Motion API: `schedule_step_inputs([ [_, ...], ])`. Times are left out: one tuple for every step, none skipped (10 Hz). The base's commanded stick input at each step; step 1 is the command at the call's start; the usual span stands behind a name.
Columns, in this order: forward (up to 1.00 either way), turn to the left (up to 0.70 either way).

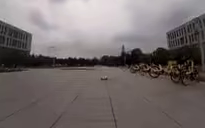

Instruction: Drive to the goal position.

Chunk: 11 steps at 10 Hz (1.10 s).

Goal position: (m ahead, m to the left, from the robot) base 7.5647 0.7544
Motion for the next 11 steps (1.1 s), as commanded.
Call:
schedule_step_inputs([
  [1.0, 0.0],
  [1.0, 0.0],
  [1.0, 0.0],
  [1.0, 0.0],
  [1.0, 0.0],
  [1.0, 0.0],
  [1.0, 0.0],
  [1.0, 0.0],
  [1.0, 0.0],
  [1.0, 0.0],
  [1.0, 0.0],
])
